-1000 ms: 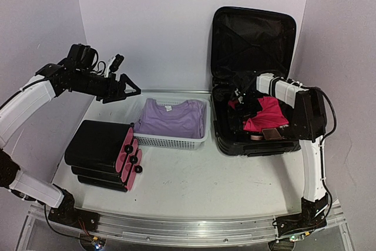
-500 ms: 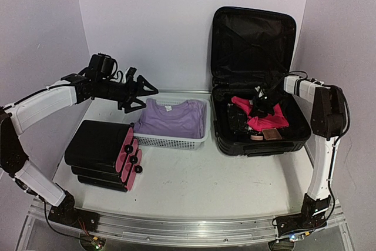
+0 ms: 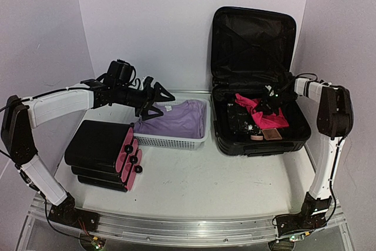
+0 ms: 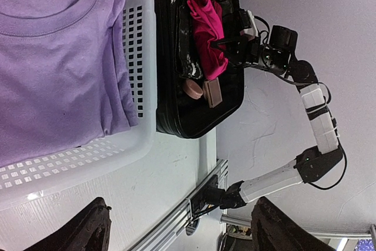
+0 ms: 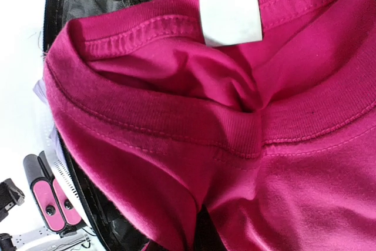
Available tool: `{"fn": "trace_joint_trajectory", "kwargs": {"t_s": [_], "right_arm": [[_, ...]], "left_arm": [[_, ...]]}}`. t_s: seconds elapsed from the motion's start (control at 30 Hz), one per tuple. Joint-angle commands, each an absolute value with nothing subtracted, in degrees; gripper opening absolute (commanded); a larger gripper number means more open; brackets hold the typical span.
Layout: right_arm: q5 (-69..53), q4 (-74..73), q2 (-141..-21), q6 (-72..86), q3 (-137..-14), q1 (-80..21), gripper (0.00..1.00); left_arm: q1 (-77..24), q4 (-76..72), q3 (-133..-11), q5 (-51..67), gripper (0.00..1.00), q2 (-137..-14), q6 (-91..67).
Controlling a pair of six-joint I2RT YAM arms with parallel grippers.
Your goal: Open, take out, and arrange the luggage
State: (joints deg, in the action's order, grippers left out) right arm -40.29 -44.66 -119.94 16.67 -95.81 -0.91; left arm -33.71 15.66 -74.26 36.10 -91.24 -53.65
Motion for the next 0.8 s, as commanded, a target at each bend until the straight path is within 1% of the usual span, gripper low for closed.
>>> {"fn": "trace_joint_trajectory", "kwargs": {"t_s": [0.0, 0.17, 0.23, 0.33, 0.43, 0.57, 0.67, 0.77], "right_arm": [[-41.2, -42.3, -118.4, 16.9, -96.3, -1.1, 0.02], [-34.0, -46.1, -117.9, 11.9, -96.6, -3.8, 0.28], [-29.3, -50.0, -118.2, 8.1, -98.5, -6.6, 0.36], [-18.1, -55.5, -117.7, 4.8, -101.3, -9.8, 0.47], [-8.9, -57.5, -115.8, 2.3, -102.2, -13.1, 0.55], [4.7, -57.7, -115.9, -1.8, -103.9, -18.0, 0.73], [10.8, -57.7, -118.2, -2.6, -106.7, -19.8, 0.79], [15.6, -57.5, -121.4, -3.4, -110.4, -21.6, 0.81]], "left_arm": [[-33.6, 12.2, -76.5, 37.3, 0.83, -89.5, -53.6], [-33.6, 12.2, -76.0, 38.0, 0.83, -89.1, -52.8], [-33.5, 12.2, -75.7, 38.1, 0.83, -89.0, -52.4], [-33.4, 12.2, -75.6, 38.5, 0.83, -88.8, -51.7], [-33.2, 12.2, -75.1, 38.9, 0.84, -88.5, -50.7], [-32.5, 12.2, -74.7, 40.0, 0.84, -88.3, -49.8], [-31.8, 12.2, -74.2, 41.0, 0.84, -87.9, -49.7], [-31.3, 12.2, -73.5, 41.5, 0.84, -87.0, -49.4]]}}
